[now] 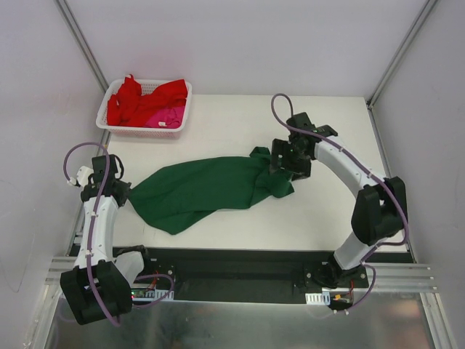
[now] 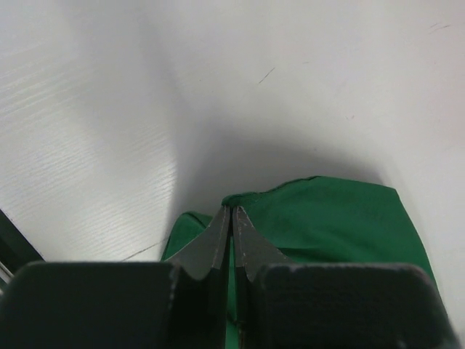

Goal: Fold and stack the t-shirts

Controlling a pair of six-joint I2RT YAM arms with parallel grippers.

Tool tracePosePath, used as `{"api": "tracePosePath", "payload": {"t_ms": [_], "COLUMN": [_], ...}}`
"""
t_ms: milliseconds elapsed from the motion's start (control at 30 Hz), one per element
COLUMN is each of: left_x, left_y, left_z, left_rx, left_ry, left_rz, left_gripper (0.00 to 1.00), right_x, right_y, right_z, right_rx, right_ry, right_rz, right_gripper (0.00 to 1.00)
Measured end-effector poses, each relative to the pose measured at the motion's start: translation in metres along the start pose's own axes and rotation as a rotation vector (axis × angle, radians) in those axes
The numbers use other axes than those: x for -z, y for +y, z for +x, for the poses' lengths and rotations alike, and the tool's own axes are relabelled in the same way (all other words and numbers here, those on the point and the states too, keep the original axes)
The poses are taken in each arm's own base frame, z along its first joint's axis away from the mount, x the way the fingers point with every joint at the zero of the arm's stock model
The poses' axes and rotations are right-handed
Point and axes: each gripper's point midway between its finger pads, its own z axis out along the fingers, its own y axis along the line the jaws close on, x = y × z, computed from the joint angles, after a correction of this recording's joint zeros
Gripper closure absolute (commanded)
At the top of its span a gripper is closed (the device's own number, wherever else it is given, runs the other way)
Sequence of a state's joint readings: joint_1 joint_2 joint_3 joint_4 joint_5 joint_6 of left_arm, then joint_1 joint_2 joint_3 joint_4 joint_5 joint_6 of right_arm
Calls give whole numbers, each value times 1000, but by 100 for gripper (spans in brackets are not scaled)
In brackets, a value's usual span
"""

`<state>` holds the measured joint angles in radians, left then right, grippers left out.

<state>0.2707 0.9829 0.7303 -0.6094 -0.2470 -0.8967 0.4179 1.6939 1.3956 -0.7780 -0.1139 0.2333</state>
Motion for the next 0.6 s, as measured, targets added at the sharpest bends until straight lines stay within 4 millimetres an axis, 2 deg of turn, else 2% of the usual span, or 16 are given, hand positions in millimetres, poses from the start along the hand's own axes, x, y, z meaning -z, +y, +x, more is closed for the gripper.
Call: {"api": "tracePosePath", "payload": {"t_ms": [133, 267, 333, 433, 467, 533, 600], "left_x": [-1, -1, -1, -2, -2, -2, -1], "left_y": [0, -1, -2, -4, -4, -5, -6], "left_z": [0, 0, -1, -1, -1, -1, 0], "left_rx": [-7, -20, -21, -20, -20, -19, -19], "left_ry": [0, 1, 0, 2, 3, 3, 8], "left_rz": [1, 3, 5, 13, 15, 20, 25], "left_gripper": [100, 100, 100, 100, 100, 100, 100], "right_x": [28, 64, 73, 67, 61, 50, 41], "right_y": [-32, -66, -82, -100, -104, -109, -110], "right_z": [24, 38, 56, 86, 93, 101, 101], "right_rx": [-59, -161, -206, -291, -316, -352, -361], "right_ry": [18, -72, -96, -73, -51, -14, 12], "right_rz": [45, 52, 58, 61, 67, 75, 78], "right_gripper": [4, 3, 1, 14, 27, 46, 53]}}
